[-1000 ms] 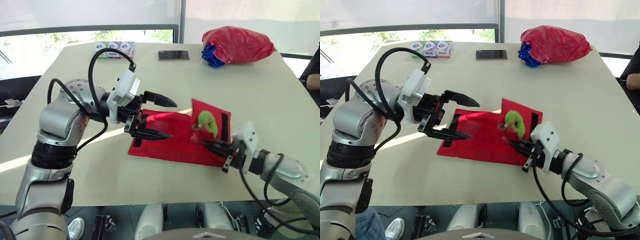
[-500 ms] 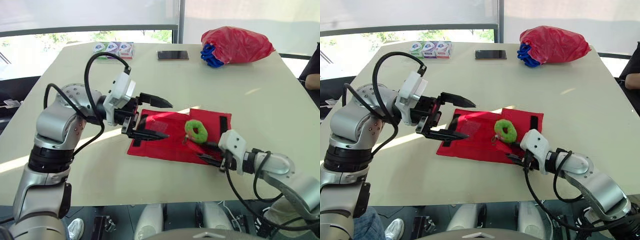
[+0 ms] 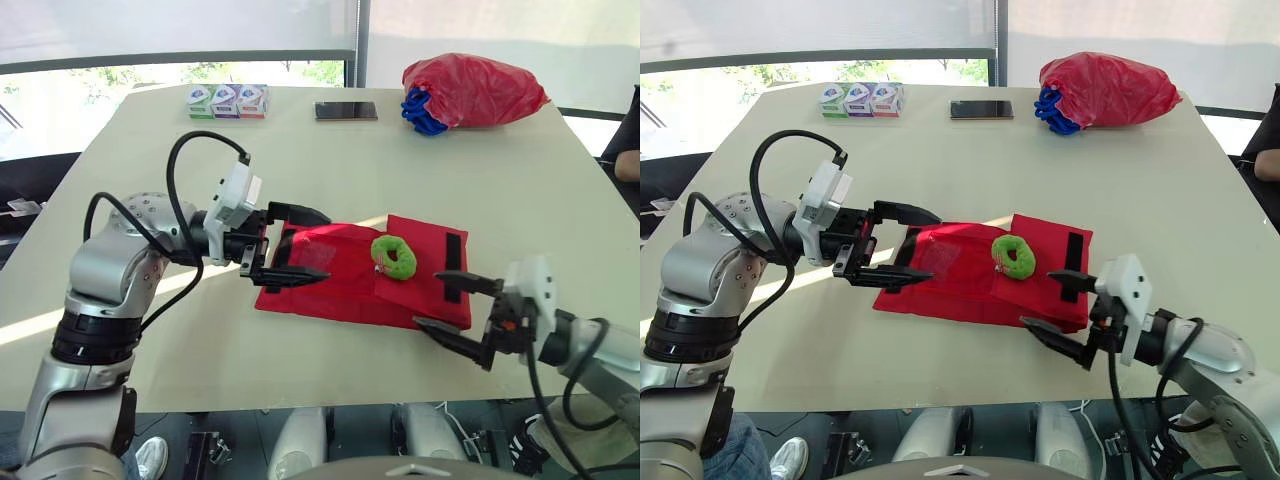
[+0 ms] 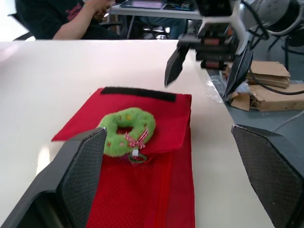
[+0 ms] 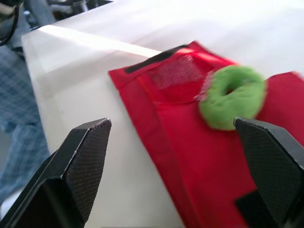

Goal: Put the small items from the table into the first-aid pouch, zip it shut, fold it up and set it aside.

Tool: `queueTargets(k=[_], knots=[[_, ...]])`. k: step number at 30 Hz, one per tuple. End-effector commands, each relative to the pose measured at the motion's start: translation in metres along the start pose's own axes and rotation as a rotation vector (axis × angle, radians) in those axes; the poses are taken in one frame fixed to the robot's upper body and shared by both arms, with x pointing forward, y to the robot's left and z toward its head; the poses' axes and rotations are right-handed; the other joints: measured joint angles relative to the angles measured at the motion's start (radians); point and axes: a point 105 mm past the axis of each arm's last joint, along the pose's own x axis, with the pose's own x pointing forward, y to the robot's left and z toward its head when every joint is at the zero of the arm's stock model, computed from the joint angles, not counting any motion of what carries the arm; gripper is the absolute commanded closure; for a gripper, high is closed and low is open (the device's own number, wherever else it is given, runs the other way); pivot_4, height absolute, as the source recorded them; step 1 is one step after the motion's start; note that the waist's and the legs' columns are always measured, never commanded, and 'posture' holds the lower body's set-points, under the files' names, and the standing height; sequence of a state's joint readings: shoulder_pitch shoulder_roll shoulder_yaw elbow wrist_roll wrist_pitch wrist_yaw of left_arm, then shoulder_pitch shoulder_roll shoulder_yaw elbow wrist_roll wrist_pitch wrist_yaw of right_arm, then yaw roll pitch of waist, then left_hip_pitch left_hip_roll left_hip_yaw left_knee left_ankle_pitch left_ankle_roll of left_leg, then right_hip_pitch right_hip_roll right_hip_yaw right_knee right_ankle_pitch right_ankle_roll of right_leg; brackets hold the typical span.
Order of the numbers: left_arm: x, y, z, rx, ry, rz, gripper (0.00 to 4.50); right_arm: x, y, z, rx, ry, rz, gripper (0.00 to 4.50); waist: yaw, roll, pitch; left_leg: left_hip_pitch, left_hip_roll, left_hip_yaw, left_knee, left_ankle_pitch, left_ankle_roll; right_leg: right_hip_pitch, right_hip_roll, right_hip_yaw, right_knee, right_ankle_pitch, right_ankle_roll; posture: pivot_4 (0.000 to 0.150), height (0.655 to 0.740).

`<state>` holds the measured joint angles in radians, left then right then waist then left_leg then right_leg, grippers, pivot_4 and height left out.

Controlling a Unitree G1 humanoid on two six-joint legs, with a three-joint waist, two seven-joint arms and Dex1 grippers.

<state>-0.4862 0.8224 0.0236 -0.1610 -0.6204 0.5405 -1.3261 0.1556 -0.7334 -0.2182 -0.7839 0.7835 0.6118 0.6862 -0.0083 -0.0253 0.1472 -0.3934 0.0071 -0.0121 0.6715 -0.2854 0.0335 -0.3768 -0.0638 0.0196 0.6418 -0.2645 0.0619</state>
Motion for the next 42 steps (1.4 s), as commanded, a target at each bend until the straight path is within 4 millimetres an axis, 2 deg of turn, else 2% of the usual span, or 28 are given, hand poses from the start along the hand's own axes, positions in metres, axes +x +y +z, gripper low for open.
queueTargets(k=[1,4,8,13,18,22,26,28,30,32,41,42], knots=[[-0.011,0.007,-0.016,-0.064,0.043,0.097,0.00,-0.013,-0.005,0.015,-0.067,-0.020,-0.008,0.10,0.000,0.000,0.000,0.000,0.000,0.000,0.000,0.000,0.000,0.000,0.000,0.000,0.000,0.000,0.000,0.150,0.7400],[-0.014,0.005,-0.044,-0.171,0.088,0.154,0.00,-0.020,-0.002,0.019,-0.040,0.022,0.051,0.10,-0.002,0.000,0.000,0.000,0.000,0.000,0.000,0.000,0.000,0.000,0.000,0.000,0.000,0.000,0.000,0.150,0.7400],[-0.025,0.014,-0.076,-0.286,0.110,0.321,0.00,-0.020,-0.005,0.035,-0.087,0.000,0.065,0.10,-0.001,0.000,0.000,0.000,0.001,0.000,0.000,0.000,0.000,0.000,0.000,0.000,0.000,0.000,0.000,0.150,0.7400],[-0.043,0.011,-0.093,-0.451,0.048,0.442,0.00,-0.010,-0.001,0.053,-0.158,-0.040,0.101,0.10,0.002,-0.001,0.000,0.000,0.000,0.000,0.000,0.000,0.000,0.000,-0.002,-0.001,0.000,0.000,0.000,0.150,0.7400],[-0.062,0.021,-0.105,-0.567,0.053,0.544,0.00,-0.004,0.001,0.056,-0.199,-0.029,0.122,0.10,0.005,-0.001,0.000,0.000,0.000,-0.002,0.000,0.000,0.000,0.000,-0.003,-0.003,0.000,0.000,0.000,0.150,0.7400],[-0.069,0.022,-0.106,-0.688,0.022,0.545,0.00,0.000,-0.001,0.056,-0.217,-0.026,0.126,0.10,0.005,-0.001,0.000,0.000,0.000,-0.002,0.000,0.000,0.000,0.000,-0.003,-0.003,0.000,0.000,0.000,0.150,0.7400],[-0.058,0.016,-0.108,-0.929,0.054,0.449,0.00,0.006,-0.001,0.056,-0.230,-0.031,0.143,0.10,0.004,-0.001,-0.001,0.000,-0.001,-0.002,0.000,0.000,0.000,0.000,-0.003,-0.003,0.000,0.000,0.000,0.150,0.7400],[-0.052,0.010,-0.105,-0.997,0.051,0.384,0.00,0.008,-0.001,0.057,-0.234,-0.036,0.147,0.10,0.002,-0.001,-0.001,0.000,-0.001,-0.002,0.000,0.000,0.000,0.000,-0.002,-0.003,0.001,0.000,0.000,0.150,0.7400],[-0.042,-0.010,-0.104,-1.079,0.096,0.270,0.00,0.010,-0.001,0.058,-0.241,-0.042,0.146,0.10,-0.002,-0.001,-0.001,0.000,-0.001,-0.001,0.000,0.000,0.000,0.000,-0.002,-0.002,0.000,0.000,0.000,0.150,0.7400],[-0.037,-0.021,-0.102,-1.130,0.110,0.204,0.00,0.011,0.000,0.058,-0.244,-0.046,0.144,0.10,-0.004,-0.001,-0.001,0.000,-0.001,-0.001,0.000,0.000,0.000,0.000,-0.002,-0.002,0.000,0.000,0.000,0.150,0.7400],[-0.044,-0.009,-0.091,-1.197,-0.043,0.217,0.00,0.013,0.003,0.057,-0.238,-0.052,0.131,0.10,0.000,-0.001,-0.001,0.000,-0.001,-0.001,0.000,0.000,0.000,0.000,-0.003,-0.002,0.001,0.000,0.000,0.150,0.7400],[-0.045,-0.007,-0.089,-1.196,-0.062,0.223,0.25,0.013,0.003,0.057,-0.237,-0.051,0.131,0.04,0.000,-0.001,-0.001,0.000,-0.001,-0.001,0.000,0.000,0.000,0.000,-0.003,-0.002,0.001,0.000,0.000,0.150,0.7400]])
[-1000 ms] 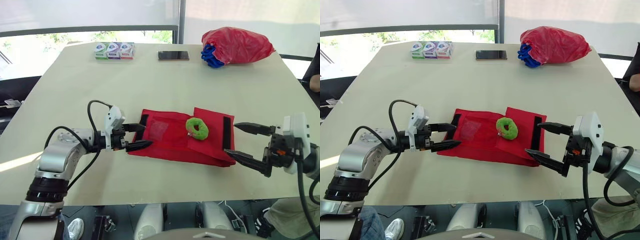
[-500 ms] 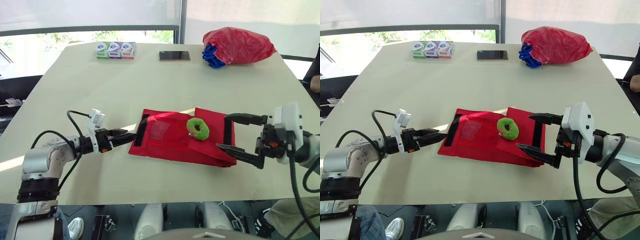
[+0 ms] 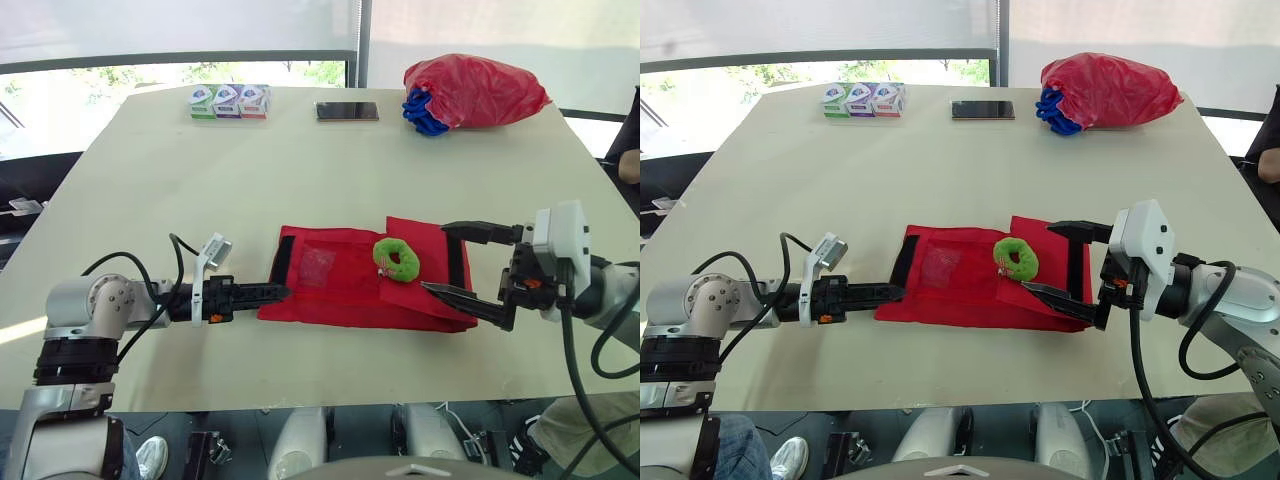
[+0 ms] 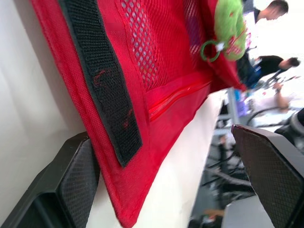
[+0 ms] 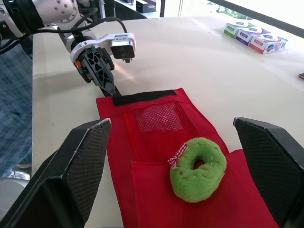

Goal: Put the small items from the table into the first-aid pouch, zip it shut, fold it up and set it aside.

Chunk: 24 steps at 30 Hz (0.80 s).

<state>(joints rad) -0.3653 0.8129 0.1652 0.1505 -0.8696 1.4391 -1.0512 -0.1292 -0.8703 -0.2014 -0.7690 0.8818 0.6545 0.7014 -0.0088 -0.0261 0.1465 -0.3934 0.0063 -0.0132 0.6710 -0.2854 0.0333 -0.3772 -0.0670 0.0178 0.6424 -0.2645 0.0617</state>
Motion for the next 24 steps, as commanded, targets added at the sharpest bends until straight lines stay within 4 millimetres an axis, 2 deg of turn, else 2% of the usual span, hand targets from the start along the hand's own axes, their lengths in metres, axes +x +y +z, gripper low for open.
queueTargets(k=[1,5,7,11,12,18,21,24], knots=[[-0.008,-0.011,0.013,0.016,-0.074,-0.047,0.53,0.001,0.005,0.007,-0.034,-0.021,0.008,0.00,0.000,0.000,0.000,0.000,0.000,0.000,0.000,0.000,0.000,0.000,0.000,0.000,0.000,0.000,0.000,0.150,0.7400],[-0.010,-0.022,0.015,0.041,-0.089,-0.095,1.94,0.002,0.004,0.007,-0.033,-0.025,0.008,0.00,0.000,0.000,0.000,0.000,0.000,0.000,0.000,0.000,0.000,0.000,-0.001,0.000,0.000,0.000,0.000,0.150,0.7400],[-0.008,-0.030,0.012,0.060,-0.077,-0.122,2.93,0.003,0.004,0.007,-0.033,-0.025,0.011,0.00,0.000,0.000,0.000,0.000,0.000,0.000,0.000,0.000,0.000,0.000,-0.001,0.000,0.000,0.000,0.000,0.150,0.7400],[-0.005,-0.034,0.010,0.078,-0.082,-0.126,4.35,0.005,0.003,0.005,-0.033,-0.025,0.022,0.00,0.000,0.000,0.000,0.000,0.000,0.000,0.000,0.000,0.000,0.000,-0.002,-0.001,0.000,0.000,0.000,0.150,0.7400],[-0.005,-0.035,0.010,0.081,-0.088,-0.128,4.47,0.005,0.003,0.005,-0.034,-0.025,0.024,0.00,0.001,0.000,0.000,0.000,0.000,0.000,0.000,0.000,0.000,0.000,-0.002,-0.001,0.000,0.000,0.000,0.150,0.7400],[-0.011,-0.037,0.015,0.184,-0.143,-0.114,4.47,0.014,-0.009,-0.003,-0.028,-0.004,0.006,0.00,-0.001,0.000,0.000,0.000,0.000,0.000,0.000,0.000,-0.001,0.000,-0.003,-0.001,0.000,0.000,0.000,0.150,0.7400],[-0.016,-0.045,0.026,0.295,-0.193,-0.143,4.47,0.027,-0.026,-0.018,0.010,0.014,-0.029,0.00,-0.002,0.000,0.000,0.000,0.000,0.000,0.000,0.002,-0.004,-0.001,-0.003,-0.001,0.000,0.000,0.000,0.150,0.7400],[-0.020,-0.046,0.031,0.331,-0.188,-0.144,4.50,0.033,-0.034,-0.039,0.008,0.056,-0.007,0.79,-0.001,0.000,0.000,0.000,-0.001,0.000,-0.001,0.003,-0.005,-0.001,-0.003,-0.001,-0.001,0.000,-0.001,0.150,0.7400]])
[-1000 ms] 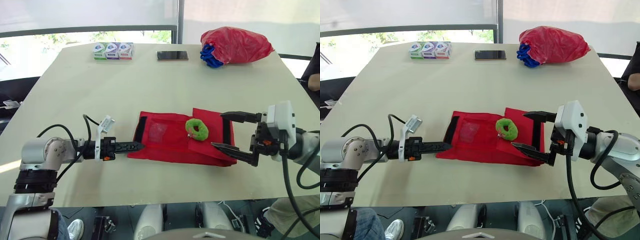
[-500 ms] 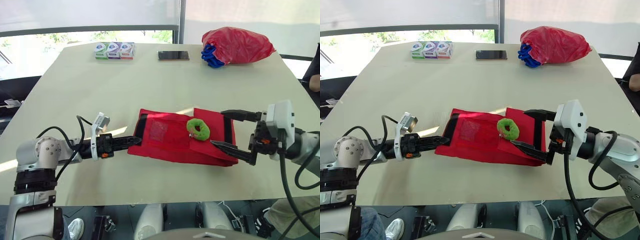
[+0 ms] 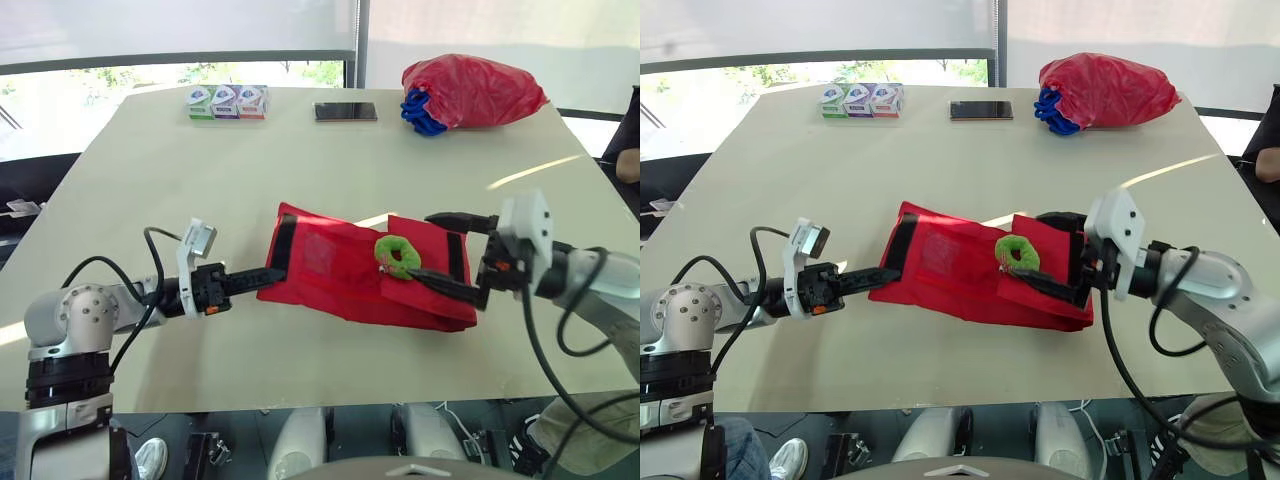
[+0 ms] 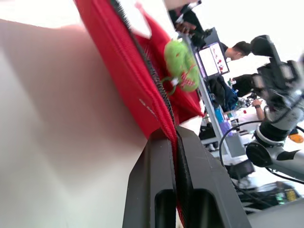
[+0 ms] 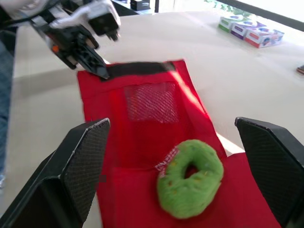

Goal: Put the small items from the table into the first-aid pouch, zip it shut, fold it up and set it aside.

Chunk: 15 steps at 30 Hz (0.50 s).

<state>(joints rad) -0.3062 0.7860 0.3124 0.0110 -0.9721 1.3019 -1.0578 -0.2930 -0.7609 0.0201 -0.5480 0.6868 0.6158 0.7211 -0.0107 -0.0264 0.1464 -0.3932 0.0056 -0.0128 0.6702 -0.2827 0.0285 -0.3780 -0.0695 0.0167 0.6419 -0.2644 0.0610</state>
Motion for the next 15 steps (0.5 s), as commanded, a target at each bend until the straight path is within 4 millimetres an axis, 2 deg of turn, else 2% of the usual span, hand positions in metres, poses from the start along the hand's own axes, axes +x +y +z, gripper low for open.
queueTargets(k=[1,7,11,15], knots=[[-0.008,-0.008,0.016,0.108,-0.011,-0.013,4.50,0.004,-0.009,-0.020,-0.043,0.055,0.017,1.35,0.001,0.001,0.001,0.000,-0.001,0.000,0.000,0.000,0.000,0.000,0.000,0.000,0.000,0.000,0.000,0.150,0.7400],[-0.011,-0.006,0.020,0.153,0.025,-0.021,4.50,0.018,-0.021,-0.050,-0.066,0.129,0.026,4.44,-0.002,0.001,0.001,0.000,-0.001,0.001,0.000,0.000,0.000,0.000,0.001,0.001,0.000,0.000,0.000,0.150,0.7400],[-0.009,-0.012,0.026,0.194,0.030,-0.060,4.50,0.027,-0.019,-0.075,-0.087,0.229,0.043,4.44,-0.002,0.001,0.001,0.000,-0.001,0.001,0.000,0.000,0.000,0.000,0.001,0.001,0.000,0.000,0.000,0.150,0.7400],[-0.001,-0.034,0.036,0.271,0.030,-0.154,4.50,0.032,-0.012,-0.096,-0.103,0.337,0.070,4.44,-0.003,0.000,0.000,0.000,-0.001,0.001,0.000,0.000,0.000,0.000,0.001,0.001,0.000,0.000,0.000,0.150,0.7400]])
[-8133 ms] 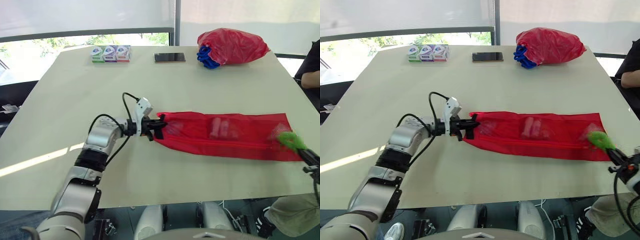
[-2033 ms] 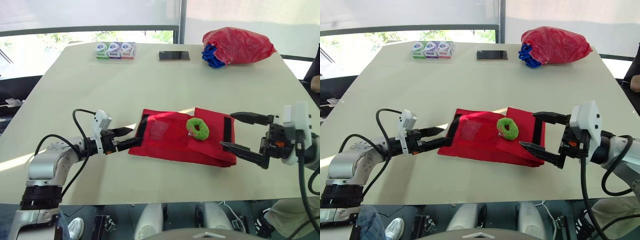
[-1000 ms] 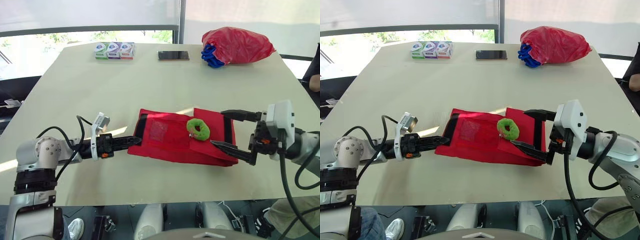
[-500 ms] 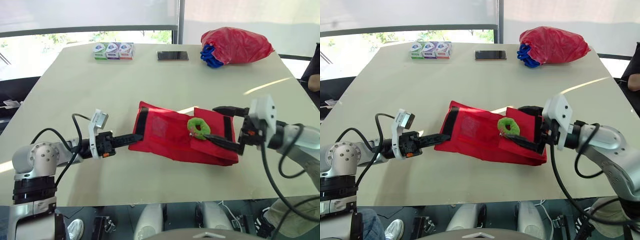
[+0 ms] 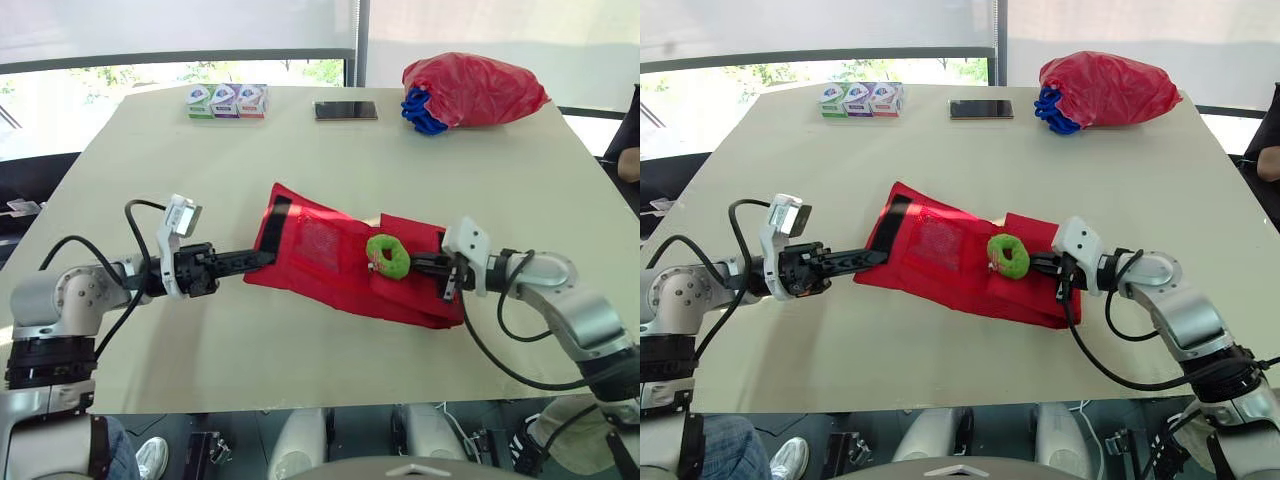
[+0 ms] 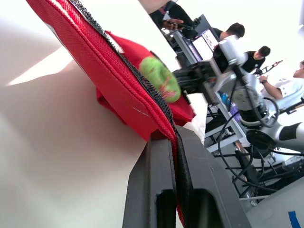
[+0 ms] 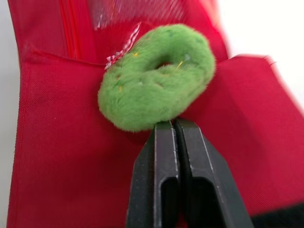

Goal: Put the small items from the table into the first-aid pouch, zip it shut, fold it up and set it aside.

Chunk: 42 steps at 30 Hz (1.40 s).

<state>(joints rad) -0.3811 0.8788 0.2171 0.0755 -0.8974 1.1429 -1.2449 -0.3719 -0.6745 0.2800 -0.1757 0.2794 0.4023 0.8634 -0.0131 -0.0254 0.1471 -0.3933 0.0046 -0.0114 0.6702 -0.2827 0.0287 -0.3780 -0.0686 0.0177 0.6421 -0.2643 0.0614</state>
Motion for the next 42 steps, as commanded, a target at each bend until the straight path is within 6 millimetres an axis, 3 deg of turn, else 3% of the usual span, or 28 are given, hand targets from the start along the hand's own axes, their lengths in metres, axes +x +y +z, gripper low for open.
queueTargets(k=[1,6,10,25,29,33,38,42], knots=[[0.010,-0.033,0.025,0.142,-0.010,-0.136,4.50,0.010,0.009,-0.018,-0.031,0.112,0.026,4.44,0.000,-0.001,-0.001,0.000,0.000,0.000,0.000,0.000,0.000,0.000,0.000,0.000,0.000,0.000,0.000,0.150,0.7400],[0.039,-0.072,0.034,0.233,0.027,-0.331,4.50,0.017,0.017,-0.031,-0.033,0.198,0.035,4.44,-0.004,-0.003,-0.002,0.001,0.001,-0.001,0.000,0.000,0.000,0.000,0.001,0.000,0.000,0.000,0.000,0.150,0.7400],[0.064,-0.086,0.036,0.265,0.042,-0.444,4.50,0.022,0.020,-0.031,-0.031,0.194,0.033,4.44,-0.007,-0.003,-0.002,0.002,0.001,0.000,0.000,0.000,0.000,0.001,0.002,0.001,0.001,0.000,0.000,0.150,0.7400],[0.155,-0.052,0.024,0.198,0.072,-0.609,4.50,0.020,0.013,-0.020,-0.059,0.138,-0.035,4.44,0.000,-0.004,-0.003,0.003,-0.001,0.001,0.001,0.000,0.000,0.002,0.005,0.003,0.001,0.000,0.000,0.150,0.7400],[0.170,-0.046,0.015,0.165,0.079,-0.644,4.50,0.007,0.010,0.007,-0.008,-0.035,-0.136,4.44,0.000,-0.004,-0.003,0.002,-0.001,0.001,0.001,0.000,0.000,0.001,0.005,0.003,0.001,0.000,0.000,0.150,0.7400],[0.179,-0.049,0.005,0.130,0.096,-0.691,4.50,-0.014,0.021,0.018,0.050,-0.150,-0.170,4.44,0.006,-0.003,-0.003,-0.001,-0.001,0.000,0.001,0.000,0.000,0.000,0.004,0.002,0.000,0.000,0.000,0.150,0.7400],[0.195,-0.046,-0.004,0.093,0.107,-0.684,4.50,-0.044,0.030,0.014,0.081,-0.145,-0.245,4.44,0.009,-0.001,-0.002,-0.002,-0.002,-0.002,0.003,-0.002,0.004,0.001,0.003,0.001,0.000,0.000,0.001,0.150,0.7400],[0.211,-0.035,-0.019,0.081,0.166,-0.594,4.50,-0.088,0.034,0.013,0.096,-0.132,-0.342,4.44,0.013,0.000,-0.003,-0.002,-0.002,-0.002,0.003,-0.002,0.004,0.001,0.004,0.001,0.000,0.000,0.001,0.150,0.7400]])
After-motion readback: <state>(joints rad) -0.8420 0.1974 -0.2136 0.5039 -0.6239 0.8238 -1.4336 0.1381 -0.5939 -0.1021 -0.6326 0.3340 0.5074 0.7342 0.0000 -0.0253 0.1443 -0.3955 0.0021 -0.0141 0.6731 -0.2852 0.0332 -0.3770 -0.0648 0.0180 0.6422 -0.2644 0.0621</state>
